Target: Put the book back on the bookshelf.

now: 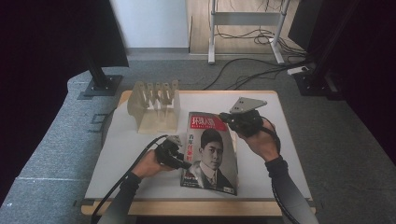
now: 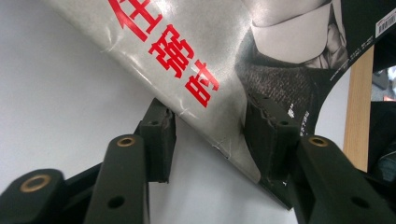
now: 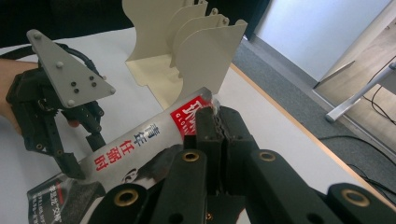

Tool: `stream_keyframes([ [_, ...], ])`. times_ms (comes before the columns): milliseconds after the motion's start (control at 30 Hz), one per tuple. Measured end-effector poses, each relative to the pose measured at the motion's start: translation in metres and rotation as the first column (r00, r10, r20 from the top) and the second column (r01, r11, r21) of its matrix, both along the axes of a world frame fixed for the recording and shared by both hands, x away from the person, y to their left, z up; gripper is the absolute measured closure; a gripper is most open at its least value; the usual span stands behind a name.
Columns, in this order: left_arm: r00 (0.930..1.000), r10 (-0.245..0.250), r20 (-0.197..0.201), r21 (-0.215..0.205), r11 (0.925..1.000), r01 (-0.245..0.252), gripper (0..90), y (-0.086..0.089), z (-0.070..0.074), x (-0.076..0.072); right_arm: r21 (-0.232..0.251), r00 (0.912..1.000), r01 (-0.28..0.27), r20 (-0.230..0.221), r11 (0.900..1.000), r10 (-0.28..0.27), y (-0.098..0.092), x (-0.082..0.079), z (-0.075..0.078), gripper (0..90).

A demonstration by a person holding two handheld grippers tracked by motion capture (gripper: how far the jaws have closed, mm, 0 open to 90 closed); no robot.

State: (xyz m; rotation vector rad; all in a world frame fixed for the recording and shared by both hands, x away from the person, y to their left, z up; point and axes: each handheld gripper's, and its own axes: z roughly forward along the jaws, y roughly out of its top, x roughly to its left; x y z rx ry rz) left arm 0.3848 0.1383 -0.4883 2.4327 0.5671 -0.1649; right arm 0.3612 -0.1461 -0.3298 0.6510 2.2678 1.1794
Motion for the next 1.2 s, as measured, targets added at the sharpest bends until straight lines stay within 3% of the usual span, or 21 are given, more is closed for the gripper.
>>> stream_keyframes([
  [167, 1.0, 0.0, 0.006, 0.009, 1.0, 0.0, 63.4, -0.001, 0.007, -0.002, -0.003, 1.0, 0.003, 0.005, 1.0, -0.003, 0.0, -0.001, 0.0, 86.8],
  [433, 0.9947, -0.054, 0.088, 0.047, 0.9976, 0.05, 59.5, -0.004, 0.009, -0.008, 0.002, 1.0, 0.001, 0.01, 1.0, -0.001, -0.002, -0.003, 0.0, 86.8],
  [500, 0.9937, -0.062, 0.093, 0.055, 0.9968, 0.057, 58.2, -0.005, 0.01, -0.009, -0.001, 0.9999, -0.002, 0.016, 1.0, 0.002, -0.001, -0.003, 0.001, 86.8],
  [833, 0.994, -0.064, 0.089, 0.01, 0.998, 0.063, 72.8, -0.005, 0.019, -0.009, -0.008, 0.9993, 0.003, 0.038, 1.0, -0.002, -0.002, -0.006, 0.009, 86.8],
  [967, 0.9929, -0.033, 0.114, -0.008, 0.9994, 0.034, 76.8, -0.002, 0.026, -0.007, -0.002, 0.9982, 0.005, 0.06, 1.0, -0.005, -0.003, -0.007, 0.016, 86.7],
  [1067, 0.9887, 0.024, 0.148, -0.035, 0.9992, -0.018, 80.5, 0.005, 0.033, -0.004, 0.005, 0.9968, 0.004, 0.08, 1.0, -0.004, -0.003, -0.011, 0.024, 86.5],
  [1200, 0.9757, 0.087, 0.201, -0.061, 0.9952, -0.076, 84.2, 0.014, 0.041, -0.003, 0.011, 0.9955, -0.006, 0.095, 1.0, 0.005, -0.002, -0.014, 0.031, 86.4],
])
